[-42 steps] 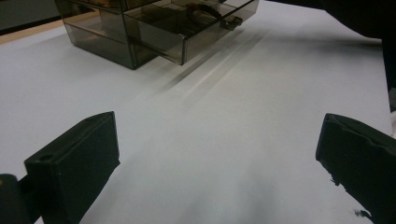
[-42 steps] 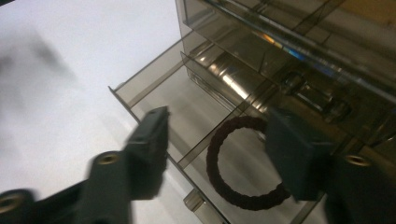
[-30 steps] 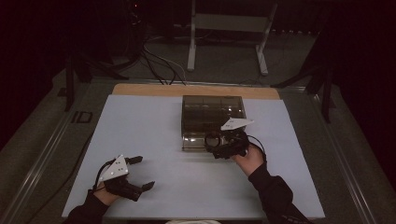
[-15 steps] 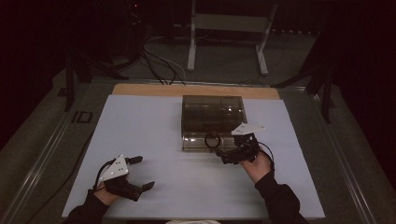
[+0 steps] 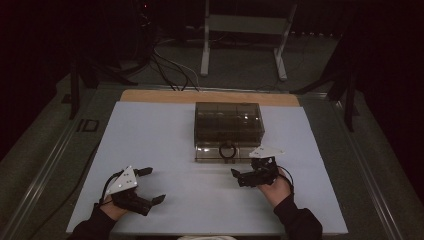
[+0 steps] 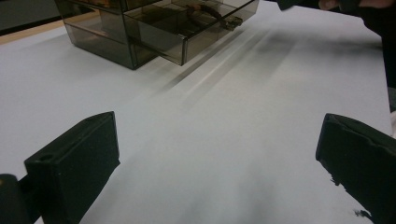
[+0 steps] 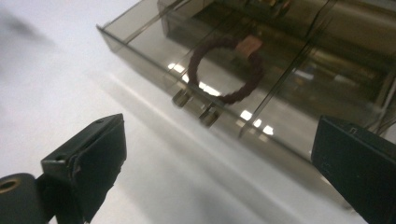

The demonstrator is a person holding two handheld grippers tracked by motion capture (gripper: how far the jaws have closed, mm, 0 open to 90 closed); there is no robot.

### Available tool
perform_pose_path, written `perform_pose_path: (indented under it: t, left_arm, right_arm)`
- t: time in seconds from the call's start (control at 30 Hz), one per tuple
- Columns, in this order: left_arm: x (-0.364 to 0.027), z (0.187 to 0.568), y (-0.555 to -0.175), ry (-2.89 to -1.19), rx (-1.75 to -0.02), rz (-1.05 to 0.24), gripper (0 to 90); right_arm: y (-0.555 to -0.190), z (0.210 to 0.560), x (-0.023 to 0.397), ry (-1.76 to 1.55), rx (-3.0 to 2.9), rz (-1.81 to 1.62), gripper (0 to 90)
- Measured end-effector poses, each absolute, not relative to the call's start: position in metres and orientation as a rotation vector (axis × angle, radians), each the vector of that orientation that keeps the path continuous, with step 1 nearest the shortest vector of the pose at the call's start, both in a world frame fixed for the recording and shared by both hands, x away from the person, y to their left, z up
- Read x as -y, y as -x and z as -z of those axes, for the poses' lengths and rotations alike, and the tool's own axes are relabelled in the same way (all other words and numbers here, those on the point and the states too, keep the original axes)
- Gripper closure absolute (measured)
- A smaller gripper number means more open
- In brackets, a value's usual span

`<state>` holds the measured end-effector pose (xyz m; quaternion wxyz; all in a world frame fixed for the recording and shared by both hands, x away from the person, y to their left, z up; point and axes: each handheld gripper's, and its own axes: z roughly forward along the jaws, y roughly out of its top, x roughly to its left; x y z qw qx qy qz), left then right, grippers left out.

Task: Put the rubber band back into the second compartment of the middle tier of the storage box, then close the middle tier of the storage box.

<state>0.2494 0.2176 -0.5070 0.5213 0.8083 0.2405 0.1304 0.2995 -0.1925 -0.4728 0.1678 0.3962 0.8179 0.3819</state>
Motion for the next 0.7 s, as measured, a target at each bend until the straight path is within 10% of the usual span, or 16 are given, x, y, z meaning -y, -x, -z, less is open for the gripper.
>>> perform_pose_path:
  t: [0.7]
  left_arm:
    - [-0.217, 0.507, -0.25, -1.939, -0.573, -0.307, 0.8]
  right_arm:
    - [-0.287, 0.51, 0.176, -1.258, -2.308, -1.015, 3.5]
